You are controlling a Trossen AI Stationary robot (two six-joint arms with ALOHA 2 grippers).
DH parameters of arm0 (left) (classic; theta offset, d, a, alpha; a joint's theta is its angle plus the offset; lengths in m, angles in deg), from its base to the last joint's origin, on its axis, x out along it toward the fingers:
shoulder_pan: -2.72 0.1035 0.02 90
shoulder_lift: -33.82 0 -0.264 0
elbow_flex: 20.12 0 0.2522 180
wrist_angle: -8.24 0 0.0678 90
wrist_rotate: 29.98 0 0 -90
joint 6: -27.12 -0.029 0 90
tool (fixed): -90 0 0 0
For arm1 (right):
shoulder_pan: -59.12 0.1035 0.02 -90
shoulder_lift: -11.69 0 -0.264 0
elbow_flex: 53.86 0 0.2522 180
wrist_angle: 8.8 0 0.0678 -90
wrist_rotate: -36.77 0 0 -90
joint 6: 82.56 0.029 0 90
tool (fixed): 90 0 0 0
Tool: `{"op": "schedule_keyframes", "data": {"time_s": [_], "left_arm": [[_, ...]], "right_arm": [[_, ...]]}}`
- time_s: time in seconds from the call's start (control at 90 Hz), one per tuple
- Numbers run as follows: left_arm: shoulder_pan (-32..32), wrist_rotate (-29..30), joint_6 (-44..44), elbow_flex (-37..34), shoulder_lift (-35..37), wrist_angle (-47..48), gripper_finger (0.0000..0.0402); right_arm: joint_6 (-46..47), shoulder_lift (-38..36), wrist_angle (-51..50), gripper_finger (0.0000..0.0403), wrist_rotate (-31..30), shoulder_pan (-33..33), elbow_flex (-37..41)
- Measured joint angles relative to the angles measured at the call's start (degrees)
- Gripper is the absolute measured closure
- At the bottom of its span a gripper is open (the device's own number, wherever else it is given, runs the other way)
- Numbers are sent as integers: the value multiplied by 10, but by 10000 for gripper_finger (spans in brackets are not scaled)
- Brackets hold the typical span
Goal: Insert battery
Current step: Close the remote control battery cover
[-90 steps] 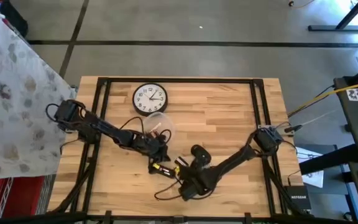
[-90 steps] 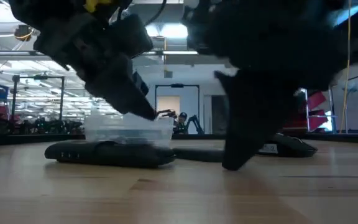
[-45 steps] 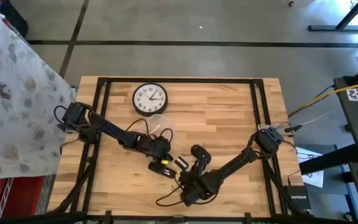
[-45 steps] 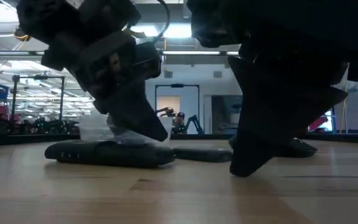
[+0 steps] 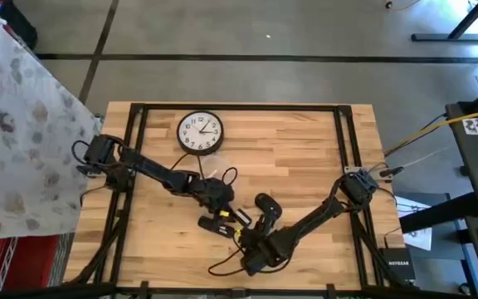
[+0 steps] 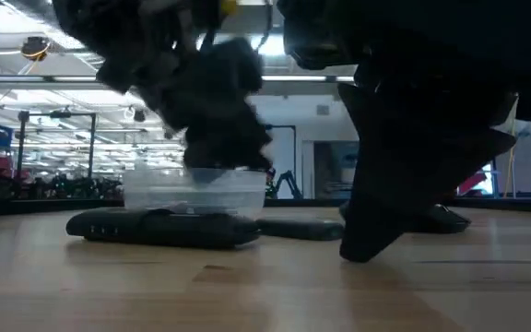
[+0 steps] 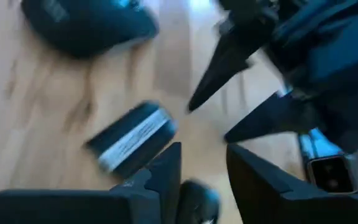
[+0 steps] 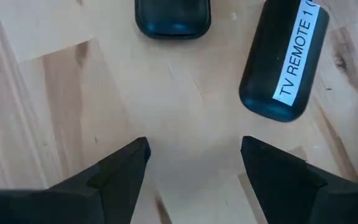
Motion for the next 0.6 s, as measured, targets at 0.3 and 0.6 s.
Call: {"op": "schedule_keyframes", "data": {"time_s": [0.3,0.6], "left_arm": [[-34,90,-24,63,0,191,291],[-92,114,-38,64,12,222,313]], "right_arm": [[-5,0,0,151,-8,0,0],[-6,1,0,151,-19,0,0]]}}
